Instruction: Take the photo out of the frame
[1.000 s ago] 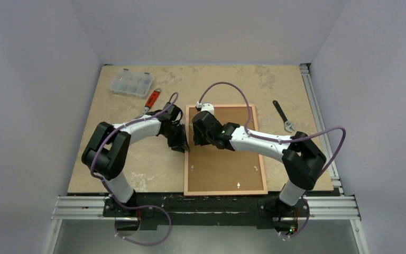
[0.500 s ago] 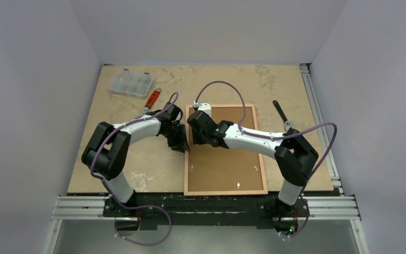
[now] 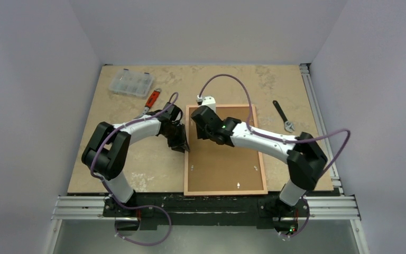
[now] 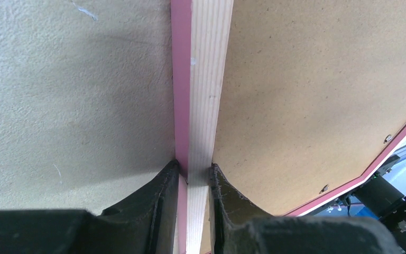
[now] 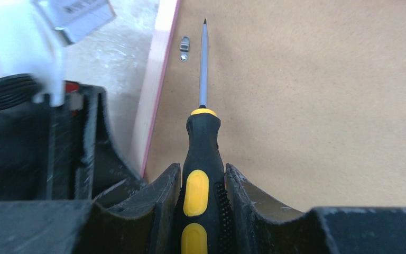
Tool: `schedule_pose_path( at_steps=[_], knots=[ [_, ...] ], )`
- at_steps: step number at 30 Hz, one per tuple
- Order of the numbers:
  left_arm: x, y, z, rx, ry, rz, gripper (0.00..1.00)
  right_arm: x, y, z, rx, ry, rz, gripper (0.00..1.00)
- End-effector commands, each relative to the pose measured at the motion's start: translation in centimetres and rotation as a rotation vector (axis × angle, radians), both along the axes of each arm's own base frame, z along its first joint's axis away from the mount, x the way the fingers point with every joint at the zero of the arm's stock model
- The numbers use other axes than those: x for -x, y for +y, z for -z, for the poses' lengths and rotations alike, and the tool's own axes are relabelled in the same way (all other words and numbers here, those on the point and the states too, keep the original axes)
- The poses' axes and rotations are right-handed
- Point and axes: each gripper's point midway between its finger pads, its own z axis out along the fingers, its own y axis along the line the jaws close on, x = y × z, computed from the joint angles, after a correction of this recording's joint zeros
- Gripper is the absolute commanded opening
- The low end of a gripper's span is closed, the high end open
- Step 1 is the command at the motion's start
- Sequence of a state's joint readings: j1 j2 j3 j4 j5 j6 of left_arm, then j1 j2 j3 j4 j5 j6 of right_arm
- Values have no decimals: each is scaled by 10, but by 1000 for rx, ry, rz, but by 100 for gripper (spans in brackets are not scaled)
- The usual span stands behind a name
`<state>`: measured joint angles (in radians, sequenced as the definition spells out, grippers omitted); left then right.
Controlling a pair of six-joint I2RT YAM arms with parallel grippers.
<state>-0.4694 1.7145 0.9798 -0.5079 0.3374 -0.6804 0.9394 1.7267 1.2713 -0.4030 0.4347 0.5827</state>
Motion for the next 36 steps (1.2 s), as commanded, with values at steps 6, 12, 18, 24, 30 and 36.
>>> schedule_pose_path(
  at_steps=[6, 12, 18, 24, 30, 36],
  knots=[
    [-10, -3, -18, 22, -63, 4, 9, 8, -76, -69, -122, -132, 91, 0],
    [-14, -4, -26, 29, -92, 16, 28, 27, -143, -62, -150, -128, 193, 0],
    [-13, -6, -18, 30, -69, 14, 35, 39, -186, -46, -117, -104, 273, 0],
    [-10, -4, -8, 17, -44, 8, 34, 39, -204, -38, -122, -85, 300, 0],
    [-9, -4, -6, 13, -33, -2, 22, 30, -209, -27, -147, -61, 306, 0],
    [-7, 0, -6, -11, -18, -8, 9, 21, -219, -13, -152, -20, 319, 0]
  ],
)
